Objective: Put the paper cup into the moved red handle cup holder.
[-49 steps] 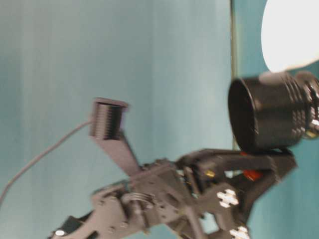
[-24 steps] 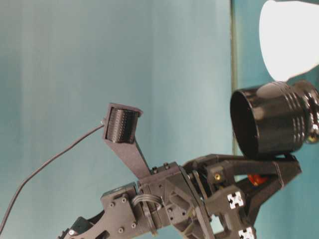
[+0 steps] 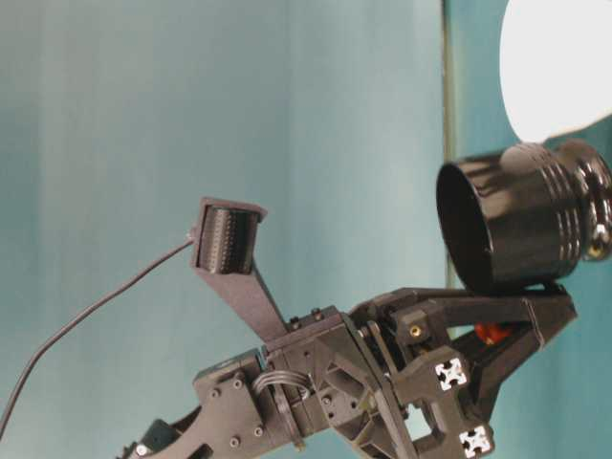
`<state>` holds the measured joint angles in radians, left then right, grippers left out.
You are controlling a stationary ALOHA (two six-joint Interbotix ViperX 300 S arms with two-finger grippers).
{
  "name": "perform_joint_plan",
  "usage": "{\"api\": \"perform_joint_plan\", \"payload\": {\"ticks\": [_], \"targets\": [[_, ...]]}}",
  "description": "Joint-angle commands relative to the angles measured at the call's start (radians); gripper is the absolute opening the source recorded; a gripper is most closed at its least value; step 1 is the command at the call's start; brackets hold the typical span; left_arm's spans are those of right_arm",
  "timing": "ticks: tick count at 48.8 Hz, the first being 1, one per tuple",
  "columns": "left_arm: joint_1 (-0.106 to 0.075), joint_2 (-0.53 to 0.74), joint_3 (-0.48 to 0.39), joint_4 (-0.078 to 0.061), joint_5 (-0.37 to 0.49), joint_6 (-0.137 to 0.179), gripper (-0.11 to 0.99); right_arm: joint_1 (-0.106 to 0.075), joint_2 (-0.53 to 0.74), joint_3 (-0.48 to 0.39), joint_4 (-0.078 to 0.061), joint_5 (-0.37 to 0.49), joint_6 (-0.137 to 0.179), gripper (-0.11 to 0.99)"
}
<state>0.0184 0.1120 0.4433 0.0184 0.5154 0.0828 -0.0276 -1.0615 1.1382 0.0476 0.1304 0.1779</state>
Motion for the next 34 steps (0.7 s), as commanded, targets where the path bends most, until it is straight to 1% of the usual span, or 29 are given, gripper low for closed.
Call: {"api": "perform_joint_plan", "payload": {"ticks": [1,11,13,14,17,18,22,23,34], "targets": [[0.0,-0.029,0.002,0.003,-0.032,0.0,0.3,-0.002,0.006,-0.008,0.003,-0.005,0.008,-0.09],[-0.002,-0.049,0.011,0.003,-0.04,0.0,0.3,-0.002,0.006,-0.008,0.005,-0.005,0.008,-0.09],[-0.002,-0.054,0.012,0.003,-0.035,0.002,0.3,-0.002,0.006,-0.008,0.003,-0.005,0.008,-0.09],[-0.002,-0.055,0.012,0.003,-0.034,0.002,0.3,-0.002,0.006,-0.008,0.005,-0.005,0.008,-0.09],[-0.002,-0.057,0.018,0.003,-0.031,0.003,0.3,-0.003,0.005,-0.008,0.003,-0.005,0.008,-0.09],[-0.002,-0.057,0.021,0.003,-0.029,0.003,0.3,-0.002,0.005,-0.008,0.005,-0.005,0.008,-0.09],[-0.002,-0.058,0.026,0.003,-0.025,0.003,0.3,-0.002,0.005,-0.008,0.003,-0.005,0.008,-0.09],[-0.002,-0.06,0.026,0.003,-0.021,0.003,0.3,-0.002,0.006,-0.008,0.005,-0.005,0.008,-0.09],[-0.002,-0.055,0.041,0.003,-0.02,0.002,0.3,-0.002,0.005,-0.008,0.005,-0.005,0.008,-0.09]]}}
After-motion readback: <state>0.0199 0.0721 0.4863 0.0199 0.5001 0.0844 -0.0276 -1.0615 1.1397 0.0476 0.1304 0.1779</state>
